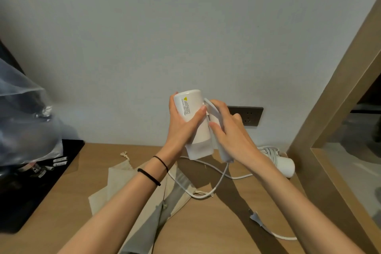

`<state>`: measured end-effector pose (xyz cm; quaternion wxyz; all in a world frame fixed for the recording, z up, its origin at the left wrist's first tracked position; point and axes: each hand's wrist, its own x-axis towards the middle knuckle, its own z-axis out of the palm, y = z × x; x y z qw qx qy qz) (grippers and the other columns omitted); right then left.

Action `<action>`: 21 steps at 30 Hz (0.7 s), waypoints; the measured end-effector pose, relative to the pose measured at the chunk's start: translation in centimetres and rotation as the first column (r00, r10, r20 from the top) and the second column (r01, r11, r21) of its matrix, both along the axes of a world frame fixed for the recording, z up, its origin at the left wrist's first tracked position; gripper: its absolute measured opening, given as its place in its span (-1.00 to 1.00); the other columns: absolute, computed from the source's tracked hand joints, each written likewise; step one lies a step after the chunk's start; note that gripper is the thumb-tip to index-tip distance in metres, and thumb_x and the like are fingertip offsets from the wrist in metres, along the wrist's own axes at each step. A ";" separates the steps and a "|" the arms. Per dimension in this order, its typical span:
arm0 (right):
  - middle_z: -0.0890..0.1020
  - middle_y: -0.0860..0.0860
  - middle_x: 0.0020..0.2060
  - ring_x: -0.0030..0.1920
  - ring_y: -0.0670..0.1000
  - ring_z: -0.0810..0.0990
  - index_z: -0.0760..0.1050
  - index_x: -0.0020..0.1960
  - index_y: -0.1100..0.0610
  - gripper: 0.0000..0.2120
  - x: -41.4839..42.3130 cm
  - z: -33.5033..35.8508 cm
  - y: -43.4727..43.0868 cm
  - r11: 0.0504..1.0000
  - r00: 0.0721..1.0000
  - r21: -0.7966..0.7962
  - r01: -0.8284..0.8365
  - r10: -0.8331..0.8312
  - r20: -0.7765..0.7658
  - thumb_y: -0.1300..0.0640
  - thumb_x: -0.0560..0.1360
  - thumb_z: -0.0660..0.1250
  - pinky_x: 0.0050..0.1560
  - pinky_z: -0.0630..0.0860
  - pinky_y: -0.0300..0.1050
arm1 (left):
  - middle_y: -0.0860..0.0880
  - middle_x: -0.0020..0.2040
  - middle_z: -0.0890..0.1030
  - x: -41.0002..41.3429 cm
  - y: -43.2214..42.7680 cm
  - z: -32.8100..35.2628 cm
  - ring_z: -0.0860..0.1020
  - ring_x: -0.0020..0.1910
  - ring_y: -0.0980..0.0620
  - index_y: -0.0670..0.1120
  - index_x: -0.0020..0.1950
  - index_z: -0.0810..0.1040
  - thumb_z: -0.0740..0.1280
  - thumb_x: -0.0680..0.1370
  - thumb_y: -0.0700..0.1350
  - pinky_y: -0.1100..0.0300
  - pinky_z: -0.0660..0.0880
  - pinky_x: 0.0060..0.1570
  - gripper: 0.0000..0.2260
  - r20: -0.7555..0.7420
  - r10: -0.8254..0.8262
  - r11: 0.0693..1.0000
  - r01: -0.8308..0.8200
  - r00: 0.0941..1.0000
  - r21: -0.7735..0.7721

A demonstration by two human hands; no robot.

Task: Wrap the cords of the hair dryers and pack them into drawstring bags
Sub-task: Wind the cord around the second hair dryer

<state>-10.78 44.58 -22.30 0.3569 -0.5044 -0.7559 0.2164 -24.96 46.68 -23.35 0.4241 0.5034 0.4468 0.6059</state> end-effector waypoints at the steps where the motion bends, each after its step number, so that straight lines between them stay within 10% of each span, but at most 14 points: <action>1: 0.38 -0.23 -0.11 0.05 0.03 0.38 0.12 0.37 -0.24 -0.64 0.2 0.2 0.0 1.000 1.000 0.024 0.004 -0.004 0.001 0.04 0.64 0.08 0.07 0.46 0.01 | -0.04 0.13 0.51 -0.1 0.0 0.2 0.60 0.00 0.08 0.07 0.38 0.21 0.47 0.44 0.01 0.16 0.60 -0.10 -0.38 0.031 -0.020 0.999 0.021 0.999 -0.045; 13: 0.46 -0.11 0.01 0.06 0.01 0.35 0.28 0.32 -0.17 -0.71 2.6 3.1 1.0 0.984 0.943 0.077 -0.159 0.128 0.306 0.06 0.63 0.13 0.05 0.45 -0.01 | 0.04 0.11 0.49 -4.2 0.0 3.9 0.57 0.03 0.04 0.06 0.24 0.43 0.40 0.48 0.01 0.17 0.61 -0.22 -0.65 -0.374 -0.367 0.929 0.316 0.852 -0.192; 21: 0.41 -0.05 0.18 0.11 -0.07 0.40 0.34 0.37 -0.08 -0.67 3.2 3.0 1.9 0.983 0.955 0.142 -0.119 0.074 0.287 0.11 0.63 0.14 0.05 0.41 -0.19 | 0.03 0.05 0.53 -2.6 -0.5 2.1 0.59 0.01 0.02 0.01 0.15 0.42 0.39 0.48 0.10 0.03 0.65 -0.24 -0.67 -0.262 -0.143 0.980 0.100 0.954 -0.170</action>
